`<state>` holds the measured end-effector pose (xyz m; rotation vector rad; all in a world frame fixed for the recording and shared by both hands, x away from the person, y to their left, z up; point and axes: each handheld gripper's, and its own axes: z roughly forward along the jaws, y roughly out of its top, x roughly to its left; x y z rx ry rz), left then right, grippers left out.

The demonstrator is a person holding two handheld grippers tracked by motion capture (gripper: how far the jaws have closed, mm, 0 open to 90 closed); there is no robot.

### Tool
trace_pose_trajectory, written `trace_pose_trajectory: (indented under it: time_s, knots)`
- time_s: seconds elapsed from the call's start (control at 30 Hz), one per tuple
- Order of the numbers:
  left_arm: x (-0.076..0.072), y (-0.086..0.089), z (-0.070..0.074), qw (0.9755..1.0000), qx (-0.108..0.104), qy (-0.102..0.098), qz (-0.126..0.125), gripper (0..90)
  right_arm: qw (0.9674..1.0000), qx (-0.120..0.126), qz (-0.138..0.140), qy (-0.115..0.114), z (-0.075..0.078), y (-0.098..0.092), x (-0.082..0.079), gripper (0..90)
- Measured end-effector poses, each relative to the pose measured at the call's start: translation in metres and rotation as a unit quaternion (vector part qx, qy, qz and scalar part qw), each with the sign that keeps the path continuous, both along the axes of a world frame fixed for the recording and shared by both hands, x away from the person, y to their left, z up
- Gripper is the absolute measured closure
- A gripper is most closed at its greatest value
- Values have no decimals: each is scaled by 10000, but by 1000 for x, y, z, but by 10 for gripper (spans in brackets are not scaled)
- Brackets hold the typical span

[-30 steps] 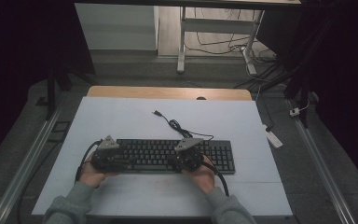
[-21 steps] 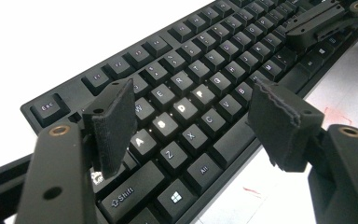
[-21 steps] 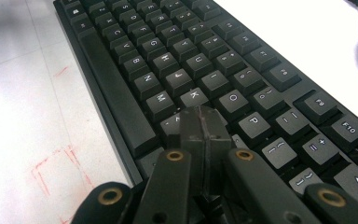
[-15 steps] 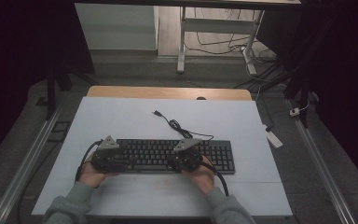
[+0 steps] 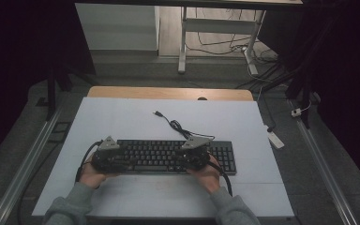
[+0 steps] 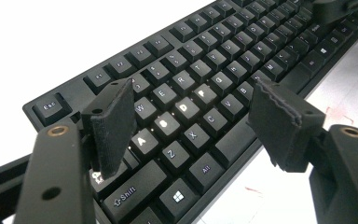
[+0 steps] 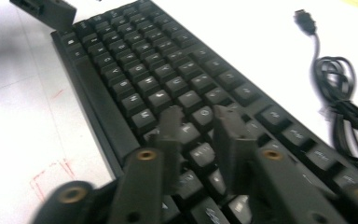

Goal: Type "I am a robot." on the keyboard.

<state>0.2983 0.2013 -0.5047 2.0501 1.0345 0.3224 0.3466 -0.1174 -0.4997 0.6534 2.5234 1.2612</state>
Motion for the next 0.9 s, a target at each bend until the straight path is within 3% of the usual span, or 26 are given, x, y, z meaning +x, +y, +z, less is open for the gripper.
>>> trace_pose_trajectory:
  time_s: [0.3,0.9]
  knots:
    - [0,-1,0,10000,24,-27,13,314,9998,41,-158,-147,6,-24,-4,549]
    - [-1,0,1,9999,41,-89,74,306,9983,-78,-539,-208,7,-69,-10,512]
